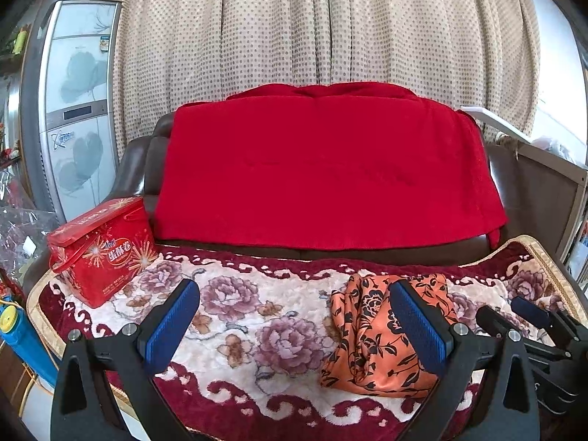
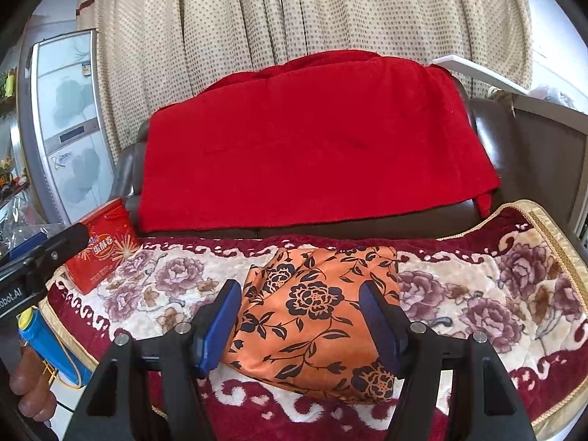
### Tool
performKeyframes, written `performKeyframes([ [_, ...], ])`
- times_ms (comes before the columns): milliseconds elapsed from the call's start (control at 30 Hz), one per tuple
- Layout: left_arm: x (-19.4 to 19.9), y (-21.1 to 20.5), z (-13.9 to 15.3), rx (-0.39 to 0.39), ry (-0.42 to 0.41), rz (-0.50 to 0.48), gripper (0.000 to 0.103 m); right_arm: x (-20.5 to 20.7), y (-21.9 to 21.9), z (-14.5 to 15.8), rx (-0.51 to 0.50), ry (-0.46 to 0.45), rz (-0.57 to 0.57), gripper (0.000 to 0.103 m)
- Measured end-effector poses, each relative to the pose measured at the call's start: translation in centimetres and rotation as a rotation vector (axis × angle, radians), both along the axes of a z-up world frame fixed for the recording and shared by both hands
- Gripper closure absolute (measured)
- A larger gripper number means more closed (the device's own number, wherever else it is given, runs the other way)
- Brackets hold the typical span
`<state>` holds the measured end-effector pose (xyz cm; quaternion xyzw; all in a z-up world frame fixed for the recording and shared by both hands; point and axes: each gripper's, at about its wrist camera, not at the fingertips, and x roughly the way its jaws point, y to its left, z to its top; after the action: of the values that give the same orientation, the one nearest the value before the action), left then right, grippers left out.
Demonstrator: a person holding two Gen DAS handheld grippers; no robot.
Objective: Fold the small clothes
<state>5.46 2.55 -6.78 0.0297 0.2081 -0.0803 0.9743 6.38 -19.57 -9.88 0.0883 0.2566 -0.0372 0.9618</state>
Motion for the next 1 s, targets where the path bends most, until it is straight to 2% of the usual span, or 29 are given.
performKeyframes([
  [433,0.5,0.9,0.1,-0.032,0.000,-0.006,0.000,0.2,0.7,0.5,-0.028,-0.002,0.002,0.033],
  [1000,2.8,-0.3,-1.1,-0.022,0.025,-0.016,0.000,2.2,0.3,0.1,-0.033,0.013,0.007,0.033],
])
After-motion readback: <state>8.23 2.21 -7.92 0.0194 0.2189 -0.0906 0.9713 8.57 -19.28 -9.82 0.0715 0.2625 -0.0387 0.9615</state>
